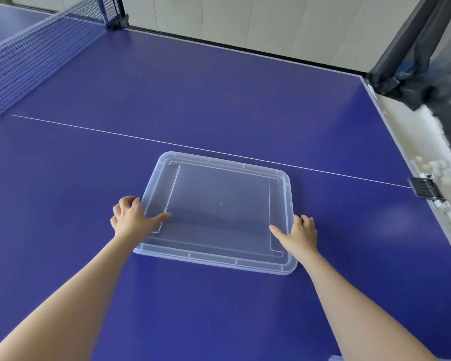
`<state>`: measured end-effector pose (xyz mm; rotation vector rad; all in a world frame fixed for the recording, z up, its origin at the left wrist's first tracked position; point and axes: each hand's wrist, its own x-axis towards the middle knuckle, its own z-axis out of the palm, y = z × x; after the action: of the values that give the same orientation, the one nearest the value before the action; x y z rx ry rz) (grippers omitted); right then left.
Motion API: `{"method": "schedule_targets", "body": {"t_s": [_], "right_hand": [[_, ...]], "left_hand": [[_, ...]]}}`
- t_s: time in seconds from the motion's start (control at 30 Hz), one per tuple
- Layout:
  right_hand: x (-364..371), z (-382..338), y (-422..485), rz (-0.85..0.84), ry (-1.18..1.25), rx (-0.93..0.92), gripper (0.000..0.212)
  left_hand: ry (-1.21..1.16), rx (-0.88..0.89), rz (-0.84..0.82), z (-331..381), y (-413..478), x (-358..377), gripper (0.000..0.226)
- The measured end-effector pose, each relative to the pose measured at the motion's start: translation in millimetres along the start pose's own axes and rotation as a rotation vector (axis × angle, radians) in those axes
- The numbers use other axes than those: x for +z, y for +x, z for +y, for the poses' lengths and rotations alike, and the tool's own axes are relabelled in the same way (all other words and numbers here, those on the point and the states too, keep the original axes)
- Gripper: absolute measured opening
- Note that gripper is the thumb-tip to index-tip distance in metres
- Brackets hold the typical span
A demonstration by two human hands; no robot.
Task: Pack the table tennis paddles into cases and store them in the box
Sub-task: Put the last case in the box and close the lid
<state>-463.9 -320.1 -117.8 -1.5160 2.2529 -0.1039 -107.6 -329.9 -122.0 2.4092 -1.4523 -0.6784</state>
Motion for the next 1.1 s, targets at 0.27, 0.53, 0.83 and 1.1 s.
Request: {"method": "schedule_targets", "body": {"t_s": [0.27, 0.53, 0.83, 1.1], "right_hand": [[5.6, -6.4, -1.3, 0.051, 0.172, -0.006, 0.085], [-47.1, -18.1, -16.8, 0.074, 0.474, -0.005, 0.077], [-159.2, 22.4, -76.8, 0.224, 0.567, -0.08, 0.078], [-239.4, 155.4, -156.2, 0.276, 0.599, -0.079, 0.084]], "left_hand": [[0.011, -0.008, -0.024, 6.4, -5.4, 2.9, 0.096], [-0.21, 0.029, -0.054, 33.7, -27.1, -46.8, 0.095], [-0.325, 0.174, -0.012, 102.8, -108.0, -108.7, 0.086], [-0.35, 0.303, 0.019, 163.5, -273.2, -103.7, 0.083]]}}
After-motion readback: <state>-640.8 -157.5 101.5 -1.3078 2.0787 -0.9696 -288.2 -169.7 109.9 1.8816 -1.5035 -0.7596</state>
